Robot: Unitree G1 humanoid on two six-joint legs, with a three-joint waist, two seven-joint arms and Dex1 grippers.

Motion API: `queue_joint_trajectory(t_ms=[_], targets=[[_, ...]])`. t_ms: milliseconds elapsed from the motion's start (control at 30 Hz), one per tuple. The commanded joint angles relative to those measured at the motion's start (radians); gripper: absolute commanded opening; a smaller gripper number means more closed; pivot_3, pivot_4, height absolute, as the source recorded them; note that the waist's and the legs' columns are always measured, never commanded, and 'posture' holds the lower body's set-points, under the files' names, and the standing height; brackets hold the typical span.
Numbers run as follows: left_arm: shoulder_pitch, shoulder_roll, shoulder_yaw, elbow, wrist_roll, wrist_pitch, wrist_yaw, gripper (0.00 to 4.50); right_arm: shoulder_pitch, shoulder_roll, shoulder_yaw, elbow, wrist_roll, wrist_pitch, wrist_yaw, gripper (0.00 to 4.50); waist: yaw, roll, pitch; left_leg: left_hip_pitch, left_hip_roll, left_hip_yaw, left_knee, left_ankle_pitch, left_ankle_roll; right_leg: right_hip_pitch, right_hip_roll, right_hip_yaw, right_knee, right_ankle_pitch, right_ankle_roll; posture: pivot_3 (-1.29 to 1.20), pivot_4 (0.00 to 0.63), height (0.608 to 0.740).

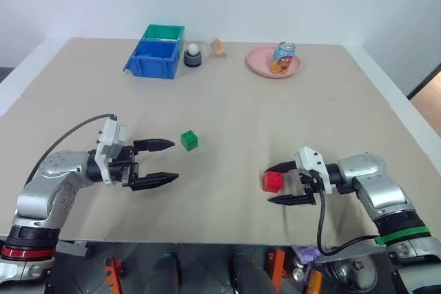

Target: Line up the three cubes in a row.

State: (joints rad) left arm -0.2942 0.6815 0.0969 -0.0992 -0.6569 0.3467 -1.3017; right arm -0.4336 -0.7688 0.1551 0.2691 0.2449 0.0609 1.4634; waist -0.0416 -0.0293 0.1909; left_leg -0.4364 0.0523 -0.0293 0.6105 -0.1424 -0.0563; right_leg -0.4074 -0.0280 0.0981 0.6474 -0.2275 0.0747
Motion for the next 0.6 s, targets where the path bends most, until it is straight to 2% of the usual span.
queue_joint_trajectory(t_ms=[33,200,400,600], targets=[[-0.022,-0.008,0.012,-0.018,-0.013,-0.006,0.004,4.41,0.002,-0.06,-0.03,0.005,0.002,0.051,0.017,4.04,0.0,0.0,0.0,-0.001,0.0,0.0,0.0,0.0,0.0,0.0,0.0,0.0,0.0,0.0,0.0,0.0,0.15,0.74],[-0.031,-0.016,0.01,-0.001,-0.012,-0.007,0.002,4.41,0.018,-0.142,-0.056,-0.02,0.046,0.11,0.067,4.04,0.001,0.0,0.0,-0.002,-0.001,0.001,0.0,0.0,0.0,0.0,-0.001,0.0,0.0,-0.001,0.001,0.0,0.15,0.74],[-0.04,-0.04,0.012,0.01,-0.024,0.027,0.029,4.41,0.017,-0.266,-0.117,0.042,0.045,0.061,0.105,4.04,-0.004,0.001,0.0,-0.002,0.0,0.001,-0.001,0.0,0.0,-0.002,0.0,0.0,0.0,-0.002,0.001,0.0,0.15,0.74],[0.023,-0.071,0.018,-0.042,-0.068,0.144,0.143,4.41,-0.158,-0.223,-0.266,0.099,0.178,0.232,-0.021,4.04,-0.021,0.001,0.001,0.0,0.0,0.002,-0.001,0.0,0.0,-0.002,0.0,0.002,0.0,0.0,0.001,0.0,0.15,0.74]])
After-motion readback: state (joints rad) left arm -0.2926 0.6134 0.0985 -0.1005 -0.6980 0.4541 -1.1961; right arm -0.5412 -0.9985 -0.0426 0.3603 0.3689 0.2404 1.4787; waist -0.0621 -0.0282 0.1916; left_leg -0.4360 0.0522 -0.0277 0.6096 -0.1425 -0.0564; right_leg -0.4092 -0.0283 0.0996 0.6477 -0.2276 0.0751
